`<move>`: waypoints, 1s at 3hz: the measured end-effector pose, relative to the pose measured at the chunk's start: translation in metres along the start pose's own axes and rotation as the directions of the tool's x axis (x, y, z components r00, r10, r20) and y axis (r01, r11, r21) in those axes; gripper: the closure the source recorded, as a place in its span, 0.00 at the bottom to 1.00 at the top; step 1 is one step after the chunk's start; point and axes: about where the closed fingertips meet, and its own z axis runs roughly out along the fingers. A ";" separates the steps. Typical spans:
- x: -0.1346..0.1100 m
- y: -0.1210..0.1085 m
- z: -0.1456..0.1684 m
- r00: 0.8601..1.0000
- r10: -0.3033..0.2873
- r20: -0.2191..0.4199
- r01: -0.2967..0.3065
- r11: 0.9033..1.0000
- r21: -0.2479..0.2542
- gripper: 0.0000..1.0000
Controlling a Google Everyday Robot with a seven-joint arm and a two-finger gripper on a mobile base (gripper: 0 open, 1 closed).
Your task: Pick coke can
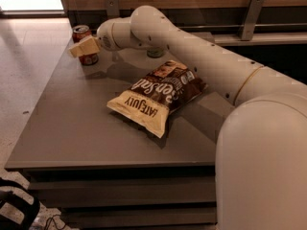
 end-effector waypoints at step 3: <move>-0.002 -0.005 0.038 0.997 0.016 0.074 -0.013 0.999 -0.037 0.17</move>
Offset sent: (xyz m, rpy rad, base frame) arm 0.0340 0.0308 -0.0097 0.1088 -0.0243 0.0287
